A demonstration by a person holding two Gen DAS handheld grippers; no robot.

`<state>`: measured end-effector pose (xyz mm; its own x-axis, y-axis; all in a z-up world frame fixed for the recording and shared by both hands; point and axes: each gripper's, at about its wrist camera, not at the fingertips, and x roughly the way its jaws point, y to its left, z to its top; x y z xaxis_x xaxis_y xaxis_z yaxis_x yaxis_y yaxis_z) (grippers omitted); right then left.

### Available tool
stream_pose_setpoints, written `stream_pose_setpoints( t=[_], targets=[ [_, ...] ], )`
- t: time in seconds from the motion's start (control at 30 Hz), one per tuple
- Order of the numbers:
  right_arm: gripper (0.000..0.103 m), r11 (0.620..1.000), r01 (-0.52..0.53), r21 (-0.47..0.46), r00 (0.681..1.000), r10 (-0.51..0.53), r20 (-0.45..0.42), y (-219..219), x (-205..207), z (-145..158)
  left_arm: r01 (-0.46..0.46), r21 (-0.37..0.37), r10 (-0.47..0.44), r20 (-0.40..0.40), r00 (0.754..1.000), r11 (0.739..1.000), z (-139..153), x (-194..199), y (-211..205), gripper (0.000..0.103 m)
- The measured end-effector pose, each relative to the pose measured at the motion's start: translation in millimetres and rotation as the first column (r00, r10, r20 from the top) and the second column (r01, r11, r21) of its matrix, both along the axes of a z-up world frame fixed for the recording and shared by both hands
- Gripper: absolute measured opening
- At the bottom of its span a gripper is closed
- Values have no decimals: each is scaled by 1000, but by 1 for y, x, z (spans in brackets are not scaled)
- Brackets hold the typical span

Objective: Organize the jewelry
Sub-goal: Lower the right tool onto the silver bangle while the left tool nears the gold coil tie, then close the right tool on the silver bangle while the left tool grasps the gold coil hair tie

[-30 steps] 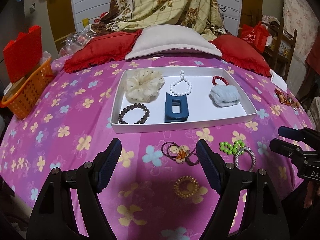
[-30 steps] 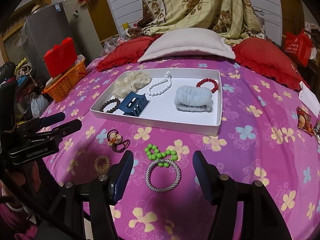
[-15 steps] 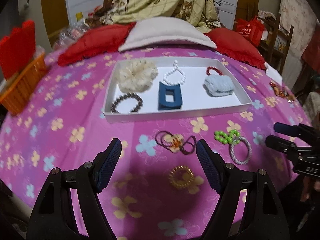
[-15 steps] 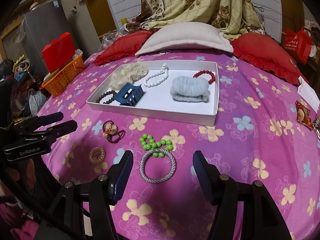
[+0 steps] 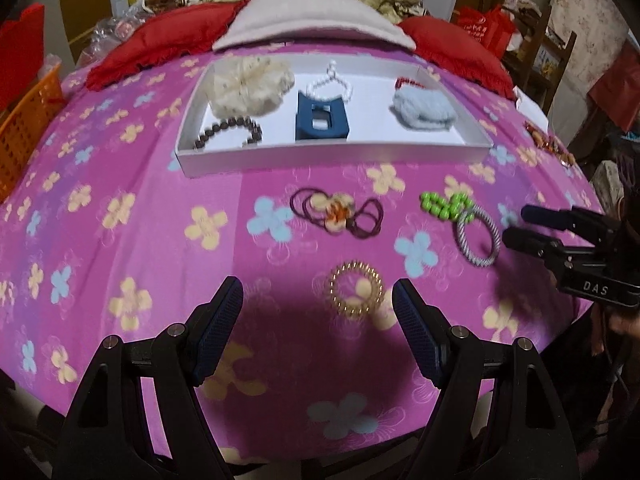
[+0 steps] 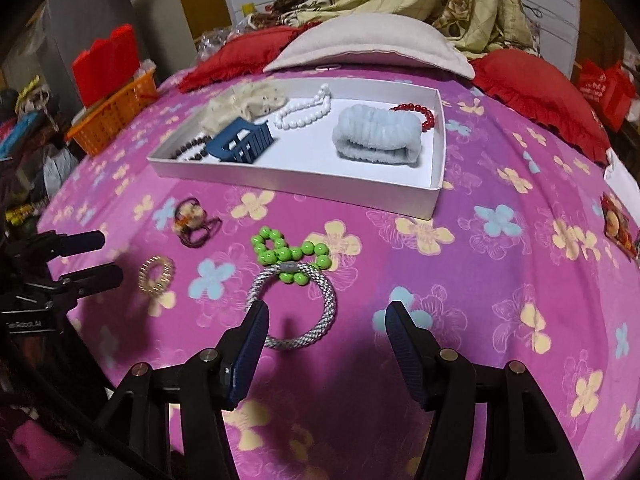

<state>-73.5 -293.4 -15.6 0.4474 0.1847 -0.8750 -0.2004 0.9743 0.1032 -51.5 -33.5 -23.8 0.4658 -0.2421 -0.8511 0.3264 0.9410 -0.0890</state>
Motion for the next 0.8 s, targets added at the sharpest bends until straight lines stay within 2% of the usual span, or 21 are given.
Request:
stream_pose_setpoints(
  t=[0.33, 0.5, 0.6, 0.67, 0.73, 0.8],
  targets=[
    [41, 997, -25, -78, 1000, 24, -12, 4, 12, -18, 7, 16, -6, -33, 999, 1000, -21, 11, -8, 77],
    [35, 996, -30, -87, 999, 31, 8, 4, 13, -19, 10, -22, -11, -53, 999, 1000, -27, 18, -10, 61],
    [23, 993, -66, -96, 997, 70, 30, 8, 10, -19, 27, -19, -28, -44, 999, 999, -26, 19, -14, 44],
    [16, 992, -77, -95, 996, 81, 39, 11, 9, -19, 39, 26, -38, -24, 999, 999, -27, 17, -18, 23],
    [8, 992, -80, -93, 996, 84, 43, 12, 8, -19, 51, 19, -51, -25, 998, 998, -28, 16, -18, 15],
    [7, 993, -78, -88, 995, 83, 49, 12, 8, -18, 53, -3, -53, -39, 998, 999, -28, 17, -17, 11]
  ],
)
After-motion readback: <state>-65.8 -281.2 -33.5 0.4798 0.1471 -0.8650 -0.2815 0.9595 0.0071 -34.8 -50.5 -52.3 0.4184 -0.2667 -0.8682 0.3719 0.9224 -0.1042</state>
